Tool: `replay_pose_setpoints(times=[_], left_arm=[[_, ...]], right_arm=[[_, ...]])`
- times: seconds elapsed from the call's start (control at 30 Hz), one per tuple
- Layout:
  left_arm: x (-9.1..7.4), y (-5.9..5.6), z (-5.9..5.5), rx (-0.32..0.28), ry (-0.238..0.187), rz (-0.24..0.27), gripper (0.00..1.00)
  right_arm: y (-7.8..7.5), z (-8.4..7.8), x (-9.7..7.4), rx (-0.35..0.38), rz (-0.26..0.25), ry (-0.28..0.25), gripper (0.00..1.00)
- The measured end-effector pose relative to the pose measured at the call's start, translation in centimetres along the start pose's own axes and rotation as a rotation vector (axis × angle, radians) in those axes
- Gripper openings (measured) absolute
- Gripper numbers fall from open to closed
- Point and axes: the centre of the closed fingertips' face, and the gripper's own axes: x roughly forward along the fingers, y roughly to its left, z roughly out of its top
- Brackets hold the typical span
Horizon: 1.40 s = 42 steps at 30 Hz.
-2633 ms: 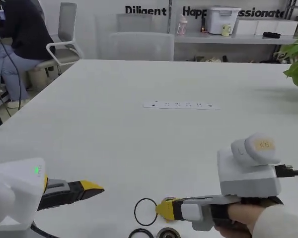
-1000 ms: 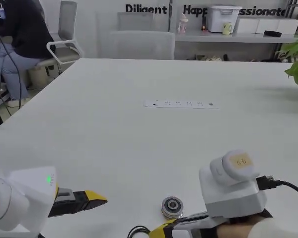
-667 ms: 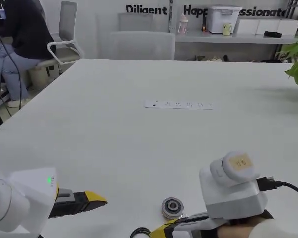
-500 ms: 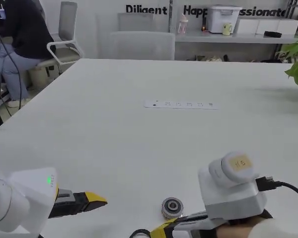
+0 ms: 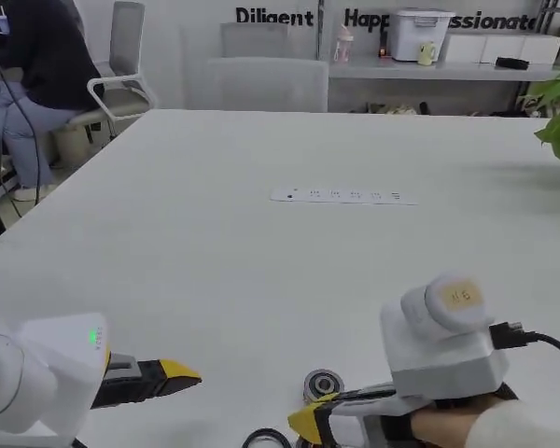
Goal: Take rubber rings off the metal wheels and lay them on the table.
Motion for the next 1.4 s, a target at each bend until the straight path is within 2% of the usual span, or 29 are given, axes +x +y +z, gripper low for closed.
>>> replay_pose_setpoints(times=[0.5,0.67,0.8,0.9,0.93,1.03,1.2,1.33,1.4], left_arm=[[-0.1,0.0,0.3,0.004,-0.01,0.001,0.73],[-0.2,0.0,0.6,-0.002,-0.02,0.001,0.74],[-0.3,-0.3,1.6,-0.034,-0.052,-0.008,0.77],[-0.3,-0.6,1.8,-0.036,-0.052,-0.021,0.79],[-0.4,-0.8,2.0,-0.027,-0.054,-0.026,0.79],[-0.7,-1.1,2.7,-0.034,-0.072,-0.041,0.81],[-1.3,-1.6,3.5,-0.041,-0.083,-0.054,0.86],[-2.0,-1.8,4.1,-0.041,-0.091,-0.056,0.87],[-2.4,-2.2,4.6,-0.037,-0.1,-0.057,0.88]], right_arm=[[-0.3,2.0,-1.1,-0.029,-0.025,-0.058,0.01],[0.2,3.0,-1.8,-0.03,-0.01,-0.092,0.02],[0.9,3.9,-2.6,-0.036,0.011,-0.123,0.03],[1.6,4.7,-3.3,-0.013,0.045,-0.15,0.04],[2.0,5.3,-3.7,-0.014,0.061,-0.176,0.05],[2.4,6.2,-4.6,-0.019,0.074,-0.21,0.08],[2.2,6.7,-6.7,-0.034,0.094,-0.217,0.17],[2.0,6.8,-8.3,-0.064,0.087,-0.22,0.29],[1.8,6.5,-9.2,-0.113,0.076,-0.202,0.36]])
